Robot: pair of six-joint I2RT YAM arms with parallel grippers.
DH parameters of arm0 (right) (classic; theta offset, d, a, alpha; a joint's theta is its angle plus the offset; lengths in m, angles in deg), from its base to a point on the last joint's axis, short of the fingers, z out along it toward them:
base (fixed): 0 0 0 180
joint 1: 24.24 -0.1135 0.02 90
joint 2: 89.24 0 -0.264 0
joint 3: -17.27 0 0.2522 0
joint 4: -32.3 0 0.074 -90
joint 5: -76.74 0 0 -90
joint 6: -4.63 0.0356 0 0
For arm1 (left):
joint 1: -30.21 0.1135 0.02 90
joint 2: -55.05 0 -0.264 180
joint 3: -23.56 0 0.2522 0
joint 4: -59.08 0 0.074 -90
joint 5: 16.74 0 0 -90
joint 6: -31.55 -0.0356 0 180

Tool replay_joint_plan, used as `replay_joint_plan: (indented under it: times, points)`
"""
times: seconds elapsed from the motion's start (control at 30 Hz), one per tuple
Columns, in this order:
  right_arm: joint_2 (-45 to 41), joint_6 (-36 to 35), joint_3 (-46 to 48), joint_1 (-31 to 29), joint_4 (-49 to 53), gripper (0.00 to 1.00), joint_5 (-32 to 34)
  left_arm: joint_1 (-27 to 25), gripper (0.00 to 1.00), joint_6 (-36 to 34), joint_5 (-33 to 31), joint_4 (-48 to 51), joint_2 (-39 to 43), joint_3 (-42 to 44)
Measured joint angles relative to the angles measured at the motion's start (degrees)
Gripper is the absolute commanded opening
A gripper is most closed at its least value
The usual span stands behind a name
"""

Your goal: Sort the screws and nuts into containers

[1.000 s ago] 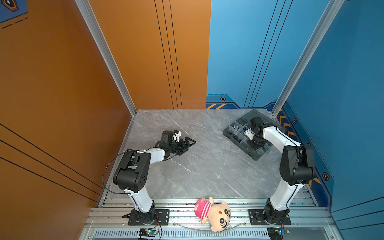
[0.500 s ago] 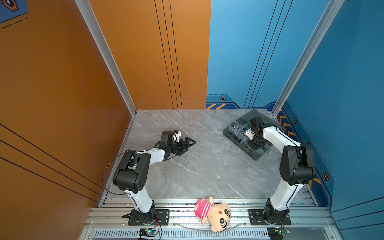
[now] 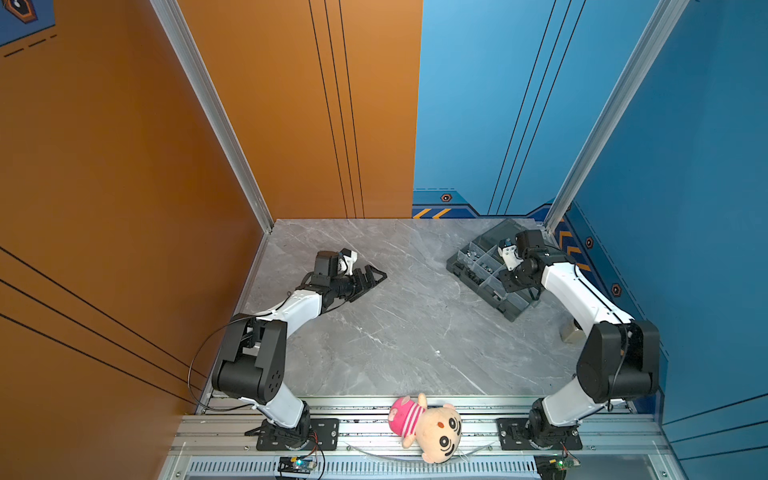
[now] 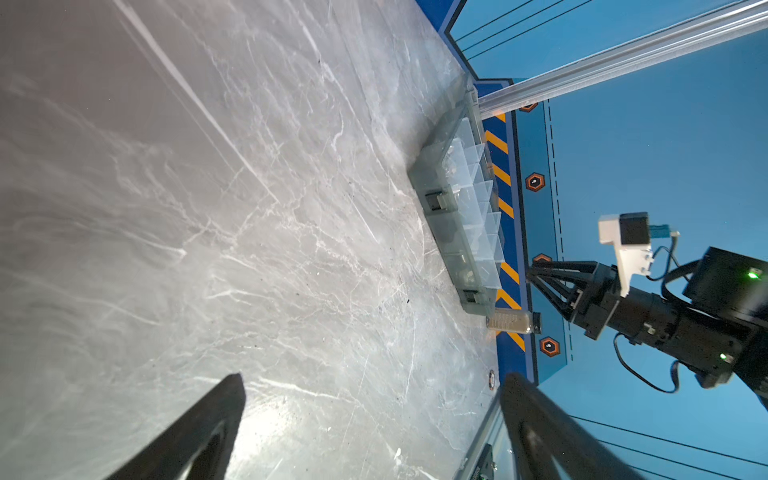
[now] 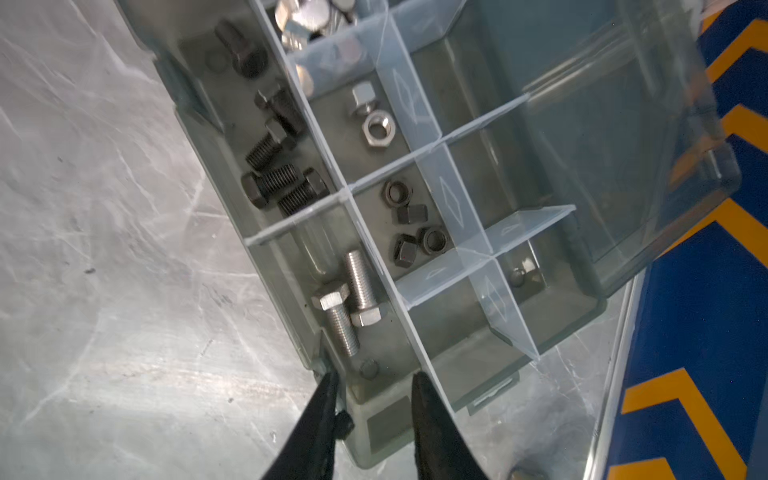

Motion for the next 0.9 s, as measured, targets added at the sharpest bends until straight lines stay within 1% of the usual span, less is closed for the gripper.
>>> replay_joint_plan:
  times: [0.27,0.4,0.5,0.63,0.77,0.9]
  points:
    - [-9.2,5.9,11.5,1.3,-12.9,0.36,-2.3,0.3,0.98,-7.4,-10.9,3.9,6.4,-0.1]
    - [-12.2,9.4,18.6,3.1,-22.1,0.37,-2.8,0.5,0.98,-12.0,-17.3,5.1,11.0,0.7]
    - [-12.5,11.7,23.4,4.7,-29.4,0.38,-3.0,0.9,0.98,-15.2,-21.1,6.0,13.1,0.7]
    - [-11.5,13.8,29.2,5.9,-38.9,0.38,-2.9,2.4,0.98,-18.5,-24.4,5.9,14.0,1.9]
    - [-8.7,15.8,34.5,6.5,-49.2,0.38,-2.8,4.1,0.98,-21.2,-27.3,3.8,14.7,5.7]
    - [-6.6,16.9,37.8,6.6,-57.4,0.38,-2.7,5.7,0.98,-23.9,-30.1,-0.7,15.7,10.1]
